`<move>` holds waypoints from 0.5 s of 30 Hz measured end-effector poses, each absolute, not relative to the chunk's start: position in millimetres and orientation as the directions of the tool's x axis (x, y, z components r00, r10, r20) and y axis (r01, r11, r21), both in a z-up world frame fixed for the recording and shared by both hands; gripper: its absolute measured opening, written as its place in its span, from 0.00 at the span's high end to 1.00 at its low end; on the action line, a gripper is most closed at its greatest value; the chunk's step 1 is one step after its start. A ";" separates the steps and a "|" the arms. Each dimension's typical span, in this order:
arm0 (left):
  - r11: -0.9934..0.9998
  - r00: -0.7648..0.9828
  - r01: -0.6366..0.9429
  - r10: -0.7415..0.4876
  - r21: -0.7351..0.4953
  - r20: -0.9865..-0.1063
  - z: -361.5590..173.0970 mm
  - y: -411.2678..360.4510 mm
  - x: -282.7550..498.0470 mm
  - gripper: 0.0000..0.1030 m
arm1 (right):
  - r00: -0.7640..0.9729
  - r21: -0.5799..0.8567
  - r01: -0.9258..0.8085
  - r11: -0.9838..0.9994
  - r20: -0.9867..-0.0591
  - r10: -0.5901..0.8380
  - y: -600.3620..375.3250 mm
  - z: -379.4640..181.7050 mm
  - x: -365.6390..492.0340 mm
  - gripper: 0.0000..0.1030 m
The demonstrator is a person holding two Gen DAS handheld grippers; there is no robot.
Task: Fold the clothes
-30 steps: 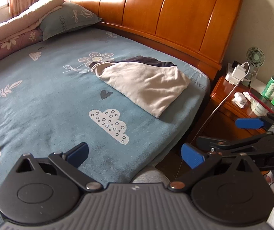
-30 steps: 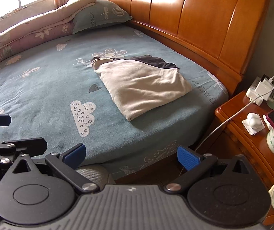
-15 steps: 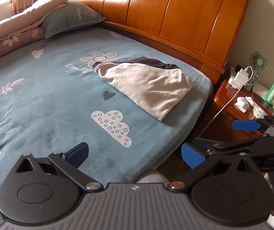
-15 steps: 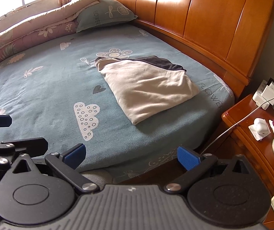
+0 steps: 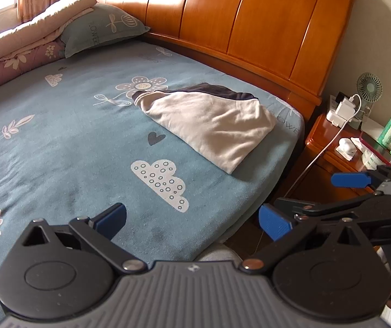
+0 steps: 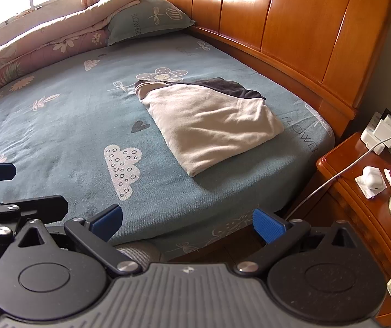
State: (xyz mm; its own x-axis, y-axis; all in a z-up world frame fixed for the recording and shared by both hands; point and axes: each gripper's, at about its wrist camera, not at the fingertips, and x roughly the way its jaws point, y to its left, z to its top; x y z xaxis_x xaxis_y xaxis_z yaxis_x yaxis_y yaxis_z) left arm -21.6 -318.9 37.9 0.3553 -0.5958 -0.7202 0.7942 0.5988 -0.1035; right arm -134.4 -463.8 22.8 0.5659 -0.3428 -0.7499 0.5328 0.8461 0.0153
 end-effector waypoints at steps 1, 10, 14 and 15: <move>0.599 0.358 0.795 -0.596 -0.100 -0.719 38.1 -318.9 -21.9 0.01 | 0.566 0.016 0.533 0.846 -0.750 -0.343 -463.9 22.8 -134.4 0.00; 0.598 0.370 0.797 -0.595 -0.086 -0.714 38.4 -318.7 -23.1 0.01 | 0.565 0.020 0.534 0.845 -0.752 -0.339 -464.2 22.0 -134.7 0.00; 0.599 0.367 0.796 -0.593 -0.088 -0.717 37.5 -319.2 -22.9 0.01 | 0.563 0.018 0.535 0.845 -0.753 -0.341 -463.1 21.8 -134.7 0.00; 0.600 0.367 0.795 -0.592 -0.088 -0.717 37.4 -319.3 -22.8 0.01 | 0.562 0.018 0.535 0.844 -0.753 -0.341 -463.0 21.7 -134.7 0.00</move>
State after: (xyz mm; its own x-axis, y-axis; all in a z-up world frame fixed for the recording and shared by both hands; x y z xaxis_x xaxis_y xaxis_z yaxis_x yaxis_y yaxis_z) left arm -22.8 -319.3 37.4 0.3672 -0.5921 -0.7173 0.7953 0.5998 -0.0880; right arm -134.7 -463.0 21.7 0.5624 -0.3410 -0.7533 0.5354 0.8444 0.0175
